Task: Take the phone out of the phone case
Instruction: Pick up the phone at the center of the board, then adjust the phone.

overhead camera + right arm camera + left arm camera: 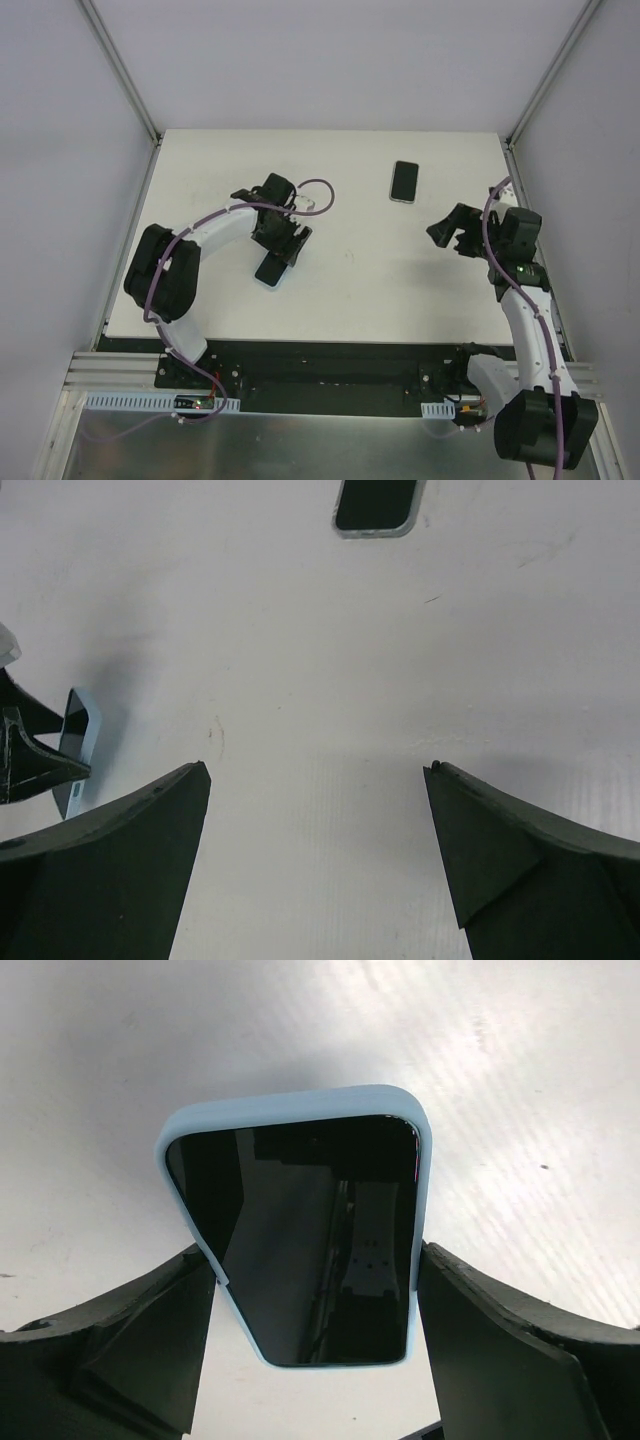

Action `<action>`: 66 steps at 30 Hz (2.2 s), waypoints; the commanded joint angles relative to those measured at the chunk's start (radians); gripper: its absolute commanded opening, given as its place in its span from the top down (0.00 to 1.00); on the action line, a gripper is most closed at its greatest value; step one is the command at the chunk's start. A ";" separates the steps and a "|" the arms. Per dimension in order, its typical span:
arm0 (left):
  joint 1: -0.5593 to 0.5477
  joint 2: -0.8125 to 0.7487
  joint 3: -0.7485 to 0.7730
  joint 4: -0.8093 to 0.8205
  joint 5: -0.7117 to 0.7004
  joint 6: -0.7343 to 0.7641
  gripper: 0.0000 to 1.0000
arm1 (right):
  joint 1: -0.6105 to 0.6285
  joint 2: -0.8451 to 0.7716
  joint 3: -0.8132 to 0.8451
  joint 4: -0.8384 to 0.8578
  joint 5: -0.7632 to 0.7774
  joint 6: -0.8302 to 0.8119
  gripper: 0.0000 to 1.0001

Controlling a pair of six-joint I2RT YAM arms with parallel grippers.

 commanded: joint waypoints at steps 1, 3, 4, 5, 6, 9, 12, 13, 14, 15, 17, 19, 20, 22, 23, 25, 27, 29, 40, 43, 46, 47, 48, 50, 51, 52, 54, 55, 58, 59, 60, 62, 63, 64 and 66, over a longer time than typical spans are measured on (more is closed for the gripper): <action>-0.045 -0.099 0.017 0.016 0.065 0.047 1.00 | 0.111 0.045 0.042 0.043 -0.031 0.016 0.01; -0.063 -0.115 0.022 0.025 0.068 0.047 1.00 | 0.158 0.082 0.056 0.050 -0.029 0.011 0.01; -0.071 -0.122 0.023 0.031 0.071 0.045 1.00 | 0.173 0.108 0.060 0.061 -0.038 0.016 0.01; -0.079 -0.129 0.023 0.039 0.076 0.044 1.00 | 0.188 0.131 0.068 0.075 -0.058 0.020 0.01; -0.085 -0.136 0.023 0.048 0.076 0.041 1.00 | 0.205 0.160 0.072 0.087 -0.070 0.023 0.01; -0.109 -0.150 0.033 0.065 0.077 0.048 1.00 | 0.282 0.248 0.111 0.119 -0.090 0.028 0.04; -0.141 -0.161 0.056 0.071 0.068 0.067 1.00 | 0.337 0.344 0.175 0.142 -0.142 0.063 0.07; -0.151 -0.162 0.065 0.072 0.064 0.076 1.00 | 0.348 0.383 0.198 0.153 -0.164 0.083 0.08; -0.163 -0.167 0.072 0.072 0.056 0.082 1.00 | 0.356 0.421 0.226 0.162 -0.185 0.103 0.08; -0.172 -0.168 0.079 0.074 0.051 0.085 1.00 | 0.363 0.450 0.246 0.173 -0.205 0.121 0.09; -0.191 -0.175 0.092 0.075 0.038 0.094 1.00 | 0.380 0.515 0.286 0.204 -0.236 0.161 0.10; -0.207 -0.179 0.106 0.077 0.022 0.097 1.00 | 0.397 0.562 0.318 0.215 -0.265 0.195 0.10; -0.215 -0.181 0.109 0.079 0.013 0.100 1.00 | 0.411 0.585 0.333 0.243 -0.280 0.209 0.10; -0.227 -0.184 0.115 0.082 -0.005 0.102 1.00 | 0.428 0.631 0.359 0.262 -0.313 0.249 0.10; -0.235 -0.185 0.118 0.083 -0.010 0.102 1.00 | 0.435 0.651 0.373 0.270 -0.331 0.266 0.10; -0.246 -0.185 0.126 0.088 -0.024 0.103 1.00 | 0.448 0.693 0.390 0.291 -0.357 0.299 0.11; -0.257 -0.182 0.132 0.089 -0.039 0.105 1.00 | 0.458 0.730 0.401 0.323 -0.392 0.338 0.12; -0.266 -0.179 0.138 0.091 -0.054 0.109 1.00 | 0.469 0.748 0.405 0.345 -0.414 0.356 0.13; -0.284 -0.139 0.174 0.098 -0.087 0.132 1.00 | 0.538 0.799 0.413 0.359 -0.458 0.361 0.19; -0.289 -0.132 0.183 0.097 -0.085 0.133 1.00 | 0.560 0.809 0.415 0.350 -0.457 0.344 0.21; -0.290 -0.126 0.189 0.097 -0.079 0.133 1.00 | 0.573 0.825 0.422 0.337 -0.455 0.333 0.26; -0.290 -0.124 0.191 0.097 -0.082 0.133 1.00 | 0.575 0.831 0.425 0.339 -0.458 0.333 0.29; -0.290 -0.121 0.191 0.098 -0.082 0.133 1.00 | 0.578 0.834 0.425 0.339 -0.462 0.335 0.32; -0.292 -0.119 0.191 0.097 -0.081 0.134 1.00 | 0.583 0.845 0.435 0.337 -0.468 0.332 0.39; -0.293 -0.118 0.191 0.097 -0.081 0.134 1.00 | 0.584 0.848 0.438 0.336 -0.472 0.332 0.43; -0.292 -0.116 0.191 0.097 -0.082 0.136 1.00 | 0.586 0.852 0.444 0.333 -0.478 0.330 0.47; -0.293 -0.115 0.191 0.098 -0.085 0.136 1.00 | 0.592 0.862 0.454 0.322 -0.492 0.326 0.56; -0.293 -0.112 0.189 0.100 -0.087 0.136 1.00 | 0.592 0.865 0.461 0.320 -0.497 0.324 0.63; -0.293 -0.107 0.188 0.106 -0.088 0.137 1.00 | 0.593 0.877 0.471 0.310 -0.509 0.319 0.78; -0.292 -0.104 0.188 0.106 -0.088 0.139 1.00 | 0.595 0.877 0.473 0.302 -0.509 0.313 0.83; -0.293 -0.103 0.186 0.108 -0.090 0.139 1.00 | 0.594 0.875 0.477 0.290 -0.506 0.303 0.89; -0.293 -0.101 0.183 0.109 -0.093 0.137 1.00 | 0.592 0.868 0.476 0.278 -0.495 0.287 0.96; -0.293 -0.103 0.180 0.111 -0.094 0.140 1.00 | 0.593 0.863 0.471 0.276 -0.489 0.284 0.97; -0.292 -0.101 0.178 0.111 -0.096 0.140 1.00 | 0.592 0.857 0.467 0.274 -0.485 0.281 0.99; -0.292 -0.103 0.171 0.111 -0.088 0.140 1.00 | 0.589 0.845 0.461 0.262 -0.479 0.270 1.00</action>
